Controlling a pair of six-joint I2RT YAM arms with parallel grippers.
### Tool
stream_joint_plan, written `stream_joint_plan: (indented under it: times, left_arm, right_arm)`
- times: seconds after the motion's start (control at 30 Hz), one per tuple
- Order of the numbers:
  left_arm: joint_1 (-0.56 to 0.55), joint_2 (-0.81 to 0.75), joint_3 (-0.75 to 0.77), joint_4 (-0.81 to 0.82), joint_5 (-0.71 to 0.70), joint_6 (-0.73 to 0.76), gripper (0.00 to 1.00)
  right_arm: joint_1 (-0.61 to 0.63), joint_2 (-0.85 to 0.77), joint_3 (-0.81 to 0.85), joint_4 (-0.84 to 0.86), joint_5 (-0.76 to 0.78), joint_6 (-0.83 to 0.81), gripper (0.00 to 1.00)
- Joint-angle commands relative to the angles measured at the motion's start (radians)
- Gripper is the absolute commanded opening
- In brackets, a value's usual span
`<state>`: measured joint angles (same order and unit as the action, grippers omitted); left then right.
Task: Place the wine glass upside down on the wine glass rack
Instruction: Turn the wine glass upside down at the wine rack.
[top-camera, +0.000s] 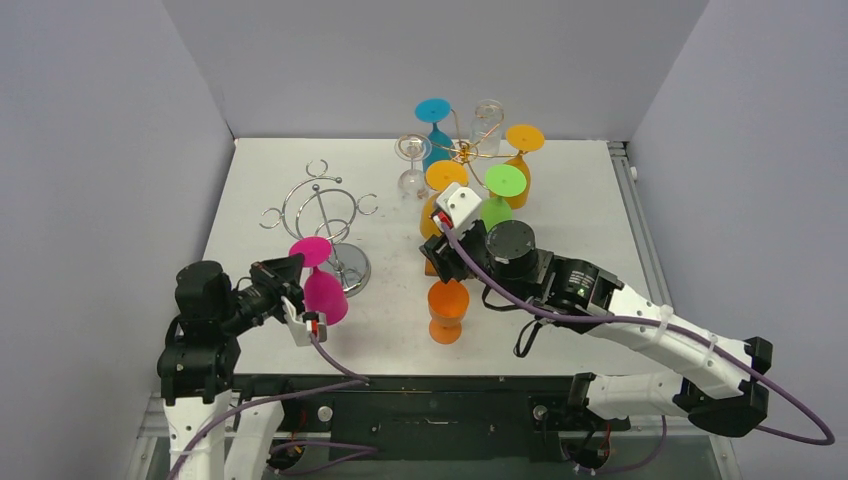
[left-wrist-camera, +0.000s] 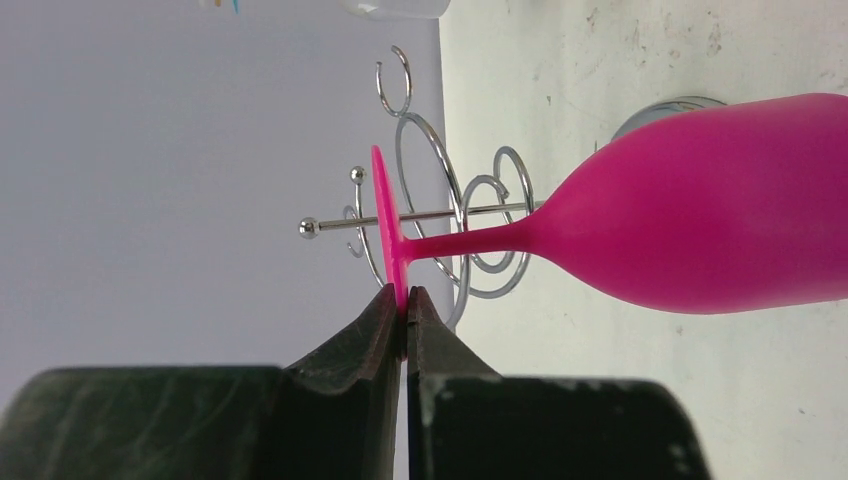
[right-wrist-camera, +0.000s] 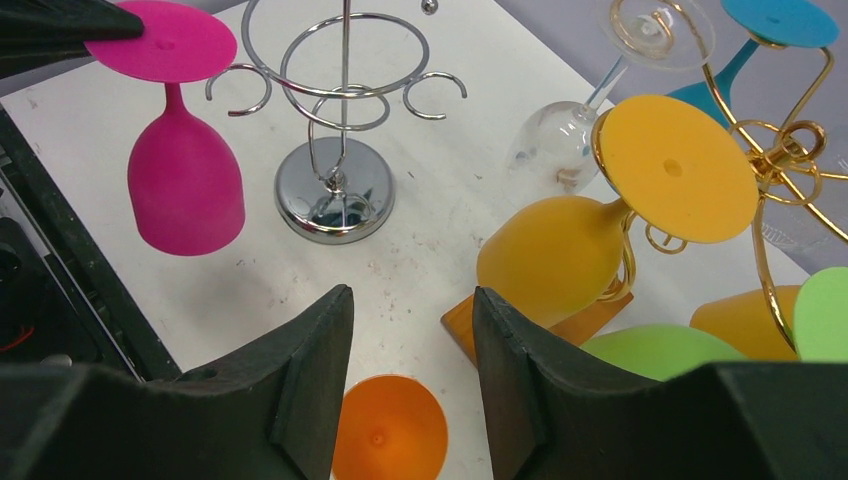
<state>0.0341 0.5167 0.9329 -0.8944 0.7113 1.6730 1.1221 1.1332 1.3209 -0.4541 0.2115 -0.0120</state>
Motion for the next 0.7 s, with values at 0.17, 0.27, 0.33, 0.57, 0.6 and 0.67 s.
stream_joint_plan:
  times: [0.17, 0.27, 0.33, 0.57, 0.6, 0.67]
  left_arm:
    - [-0.002, 0.067, -0.014, 0.135, 0.060, 0.011, 0.00]
    - [-0.003, 0.073, -0.029, 0.130, 0.059, 0.055, 0.00]
    - [-0.002, 0.075, -0.041, 0.133, 0.057, 0.071, 0.00]
    - [-0.003, 0.098, -0.075, 0.167, 0.030, 0.099, 0.00]
    - [-0.003, 0.101, -0.077, 0.170, 0.026, 0.098, 0.00]
    - [-0.003, 0.107, -0.078, 0.173, 0.018, 0.100, 0.00]
  right_arm:
    - [-0.030, 0.029, 0.025, 0.015, -0.036, 0.049, 0.42]
    - [-0.038, 0.030, 0.027, 0.014, -0.043, 0.053, 0.42]
    - [-0.046, 0.030, 0.030, 0.014, -0.049, 0.054, 0.42]
    - [-0.059, 0.028, 0.026, 0.013, -0.071, 0.065, 0.42]
    - [-0.061, 0.027, 0.023, 0.013, -0.073, 0.065, 0.42]
    - [-0.062, 0.024, 0.017, 0.009, -0.072, 0.070, 0.42]
